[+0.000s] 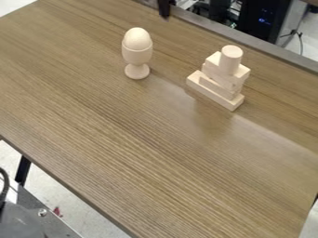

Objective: Remove the cylinder from the blocks and put on the right side

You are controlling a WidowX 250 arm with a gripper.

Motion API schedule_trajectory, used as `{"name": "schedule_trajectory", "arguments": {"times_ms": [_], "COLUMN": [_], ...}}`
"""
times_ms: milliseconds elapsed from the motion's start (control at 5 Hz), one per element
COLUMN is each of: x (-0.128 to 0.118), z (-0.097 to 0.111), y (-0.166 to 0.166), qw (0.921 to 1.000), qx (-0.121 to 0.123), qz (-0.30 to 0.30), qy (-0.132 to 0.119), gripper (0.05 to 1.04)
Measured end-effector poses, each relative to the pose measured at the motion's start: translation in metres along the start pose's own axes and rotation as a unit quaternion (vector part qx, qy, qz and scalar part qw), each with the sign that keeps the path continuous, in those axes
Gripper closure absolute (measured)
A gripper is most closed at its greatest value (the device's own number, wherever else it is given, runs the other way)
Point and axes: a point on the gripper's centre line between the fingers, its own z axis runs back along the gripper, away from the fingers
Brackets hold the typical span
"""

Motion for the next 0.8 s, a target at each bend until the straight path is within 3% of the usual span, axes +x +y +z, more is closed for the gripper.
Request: {"name": "schedule_trajectory", "arguments": {"times_ms": [200,400,800], "x": [-0.017,-0.022,-0.013], "z": [-0.011,-0.038,-0.066], "y": [-0.016,-0.029,-0.044], "qw": [0.9989,0.9942,0.9871], "qx": [-0.008,0.008,0.018], "qz": [-0.045,-0.099,-0.146], "qy": [0.014,0.041,0.064], "gripper": [0.084,0.084,0.084]}}
